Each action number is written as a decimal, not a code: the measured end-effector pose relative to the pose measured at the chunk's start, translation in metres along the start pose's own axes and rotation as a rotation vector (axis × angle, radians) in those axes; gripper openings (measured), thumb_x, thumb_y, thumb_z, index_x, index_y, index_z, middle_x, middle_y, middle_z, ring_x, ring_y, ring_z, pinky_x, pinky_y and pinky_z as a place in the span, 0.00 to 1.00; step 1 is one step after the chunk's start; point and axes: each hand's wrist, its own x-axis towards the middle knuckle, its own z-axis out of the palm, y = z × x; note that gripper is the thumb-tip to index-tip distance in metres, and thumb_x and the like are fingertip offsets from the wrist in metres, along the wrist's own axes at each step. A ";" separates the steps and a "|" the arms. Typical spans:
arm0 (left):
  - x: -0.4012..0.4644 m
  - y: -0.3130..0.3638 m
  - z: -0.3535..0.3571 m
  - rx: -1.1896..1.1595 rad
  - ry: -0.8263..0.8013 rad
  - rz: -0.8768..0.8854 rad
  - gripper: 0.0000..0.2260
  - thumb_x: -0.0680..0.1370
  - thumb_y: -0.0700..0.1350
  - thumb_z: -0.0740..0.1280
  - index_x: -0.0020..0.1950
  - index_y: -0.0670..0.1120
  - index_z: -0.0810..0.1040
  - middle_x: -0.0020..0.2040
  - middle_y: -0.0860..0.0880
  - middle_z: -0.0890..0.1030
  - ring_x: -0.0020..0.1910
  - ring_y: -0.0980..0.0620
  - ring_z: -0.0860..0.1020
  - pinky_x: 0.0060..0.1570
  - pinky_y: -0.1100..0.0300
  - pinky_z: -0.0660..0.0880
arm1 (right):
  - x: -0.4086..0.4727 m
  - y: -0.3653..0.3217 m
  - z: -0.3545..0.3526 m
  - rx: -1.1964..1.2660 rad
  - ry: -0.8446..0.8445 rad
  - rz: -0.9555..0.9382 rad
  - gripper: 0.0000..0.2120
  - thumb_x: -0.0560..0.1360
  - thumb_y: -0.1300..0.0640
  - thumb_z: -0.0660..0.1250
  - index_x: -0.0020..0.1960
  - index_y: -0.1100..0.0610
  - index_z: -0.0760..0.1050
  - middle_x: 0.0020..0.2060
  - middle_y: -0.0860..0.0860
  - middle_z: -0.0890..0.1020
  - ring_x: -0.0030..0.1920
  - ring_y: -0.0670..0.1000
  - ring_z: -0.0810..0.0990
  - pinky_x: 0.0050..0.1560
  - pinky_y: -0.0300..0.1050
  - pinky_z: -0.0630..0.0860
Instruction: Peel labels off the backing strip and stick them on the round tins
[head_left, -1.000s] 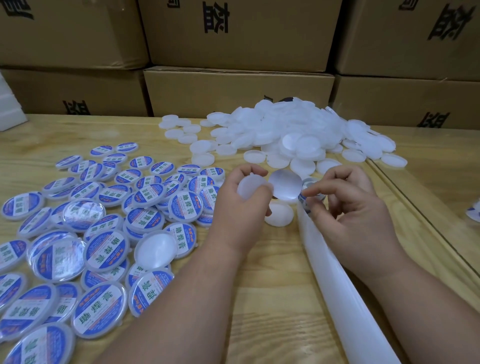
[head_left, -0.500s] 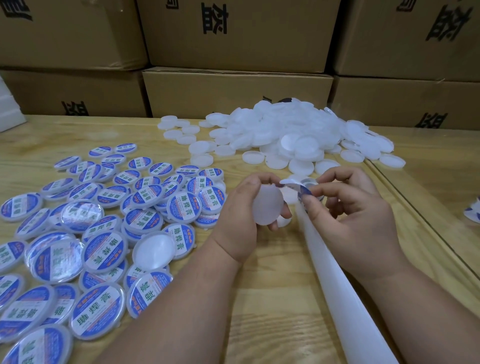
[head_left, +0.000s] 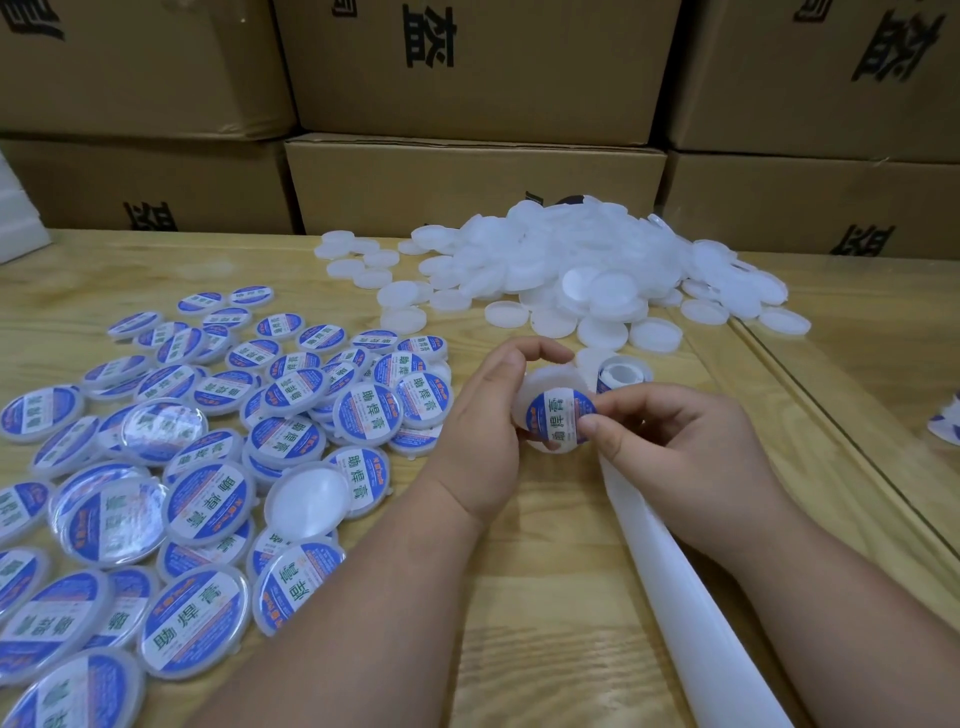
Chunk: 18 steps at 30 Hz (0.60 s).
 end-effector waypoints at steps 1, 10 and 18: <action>0.000 0.000 0.000 0.006 -0.006 -0.005 0.17 0.79 0.54 0.54 0.52 0.49 0.80 0.54 0.31 0.81 0.45 0.40 0.79 0.43 0.49 0.74 | 0.000 0.000 0.000 -0.006 0.007 0.008 0.12 0.72 0.60 0.77 0.41 0.41 0.86 0.39 0.42 0.87 0.38 0.43 0.82 0.41 0.33 0.78; -0.004 0.000 0.001 0.132 -0.084 0.095 0.13 0.83 0.52 0.54 0.60 0.55 0.77 0.40 0.52 0.82 0.36 0.54 0.80 0.33 0.61 0.76 | -0.001 0.000 0.001 0.034 0.067 0.025 0.14 0.73 0.61 0.77 0.40 0.40 0.85 0.36 0.52 0.86 0.34 0.48 0.80 0.35 0.40 0.78; -0.003 0.000 0.003 0.068 -0.131 0.068 0.13 0.79 0.50 0.55 0.51 0.59 0.80 0.43 0.46 0.78 0.38 0.50 0.76 0.34 0.60 0.74 | -0.001 0.001 0.000 0.082 0.041 0.020 0.11 0.72 0.59 0.76 0.41 0.42 0.86 0.36 0.50 0.86 0.35 0.47 0.79 0.39 0.42 0.78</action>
